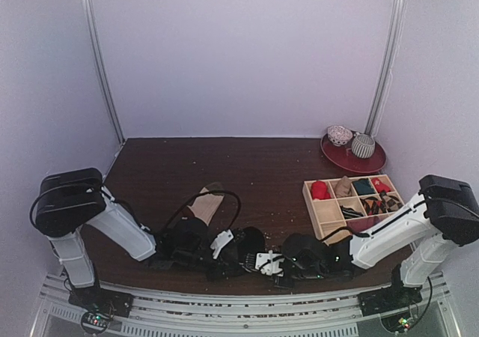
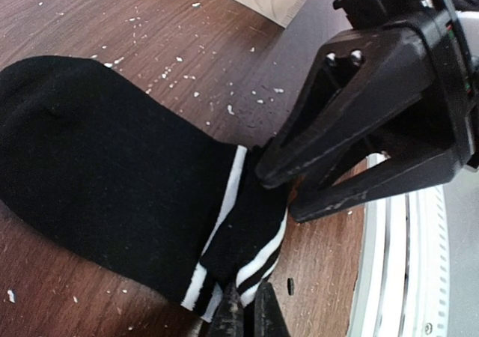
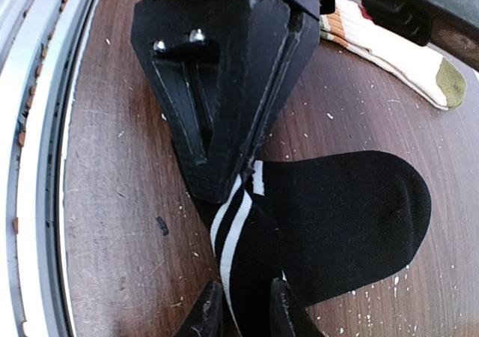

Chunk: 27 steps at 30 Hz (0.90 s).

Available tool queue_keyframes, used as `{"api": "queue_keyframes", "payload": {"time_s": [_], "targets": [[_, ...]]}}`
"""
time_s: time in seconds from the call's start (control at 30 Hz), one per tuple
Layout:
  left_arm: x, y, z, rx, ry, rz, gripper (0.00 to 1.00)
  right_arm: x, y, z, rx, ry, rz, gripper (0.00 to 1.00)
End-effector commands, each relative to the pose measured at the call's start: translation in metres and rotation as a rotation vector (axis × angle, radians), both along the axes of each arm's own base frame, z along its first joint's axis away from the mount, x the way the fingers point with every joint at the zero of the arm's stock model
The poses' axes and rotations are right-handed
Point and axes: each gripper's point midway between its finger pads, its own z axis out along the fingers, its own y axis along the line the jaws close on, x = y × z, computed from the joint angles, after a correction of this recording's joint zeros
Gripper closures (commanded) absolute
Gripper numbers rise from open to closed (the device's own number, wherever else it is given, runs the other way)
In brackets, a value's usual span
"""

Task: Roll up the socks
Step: Roll the sock at the center of the board.

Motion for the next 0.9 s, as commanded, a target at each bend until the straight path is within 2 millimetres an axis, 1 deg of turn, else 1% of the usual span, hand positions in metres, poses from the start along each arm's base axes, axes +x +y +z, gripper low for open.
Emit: {"api": "queue_keyframes", "payload": {"time_s": [0.0,0.2,0.27,0.33,0.43,0.47,0.5,0.53,0.6,0.63,0.73,0.8,0.87], "targets": [[-0.04,0.064,-0.078,0.321,0.19,-0.023,1.0,0.008,0.008,-0.004,-0.028,-0.043,-0.009,0.77],[-0.044,0.063,-0.08,0.307,0.195,-0.046,1.0,0.007,0.007,-0.024,-0.08,-0.015,-0.012,0.78],[-0.044,0.063,-0.08,0.304,0.188,-0.056,1.0,0.003,0.006,-0.031,-0.105,0.021,-0.015,0.83],[-0.041,0.063,-0.078,0.303,0.163,-0.056,1.0,0.0,0.002,-0.038,-0.128,0.08,-0.037,0.9],[-0.026,0.065,-0.072,0.321,0.08,-0.007,1.0,-0.007,-0.004,-0.045,-0.13,0.214,-0.082,0.97],[-0.019,0.065,-0.068,0.325,0.041,0.011,0.97,-0.01,-0.007,-0.047,-0.13,0.258,-0.095,0.98],[-0.011,0.067,-0.063,0.335,0.001,0.04,0.86,-0.014,-0.009,-0.049,-0.131,0.307,-0.109,0.98],[-0.003,0.068,-0.056,0.336,-0.041,0.067,0.8,-0.018,-0.011,-0.051,-0.132,0.362,-0.122,0.99],[0.011,0.069,-0.033,0.313,-0.135,0.108,0.67,-0.023,-0.014,-0.056,-0.158,0.478,-0.155,0.99],[0.018,0.07,-0.022,0.296,-0.181,0.129,0.64,-0.027,-0.017,-0.061,-0.189,0.542,-0.171,0.99],[0.034,0.071,0.017,0.221,-0.319,0.182,0.58,-0.038,-0.028,-0.075,-0.285,0.747,-0.233,0.99],[0.036,0.07,0.042,0.144,-0.391,0.179,0.56,-0.042,-0.032,-0.079,-0.31,0.869,-0.268,0.99],[0.032,0.069,0.061,0.063,-0.453,0.156,0.55,-0.047,-0.032,-0.078,-0.285,1.008,-0.288,0.99]]}}
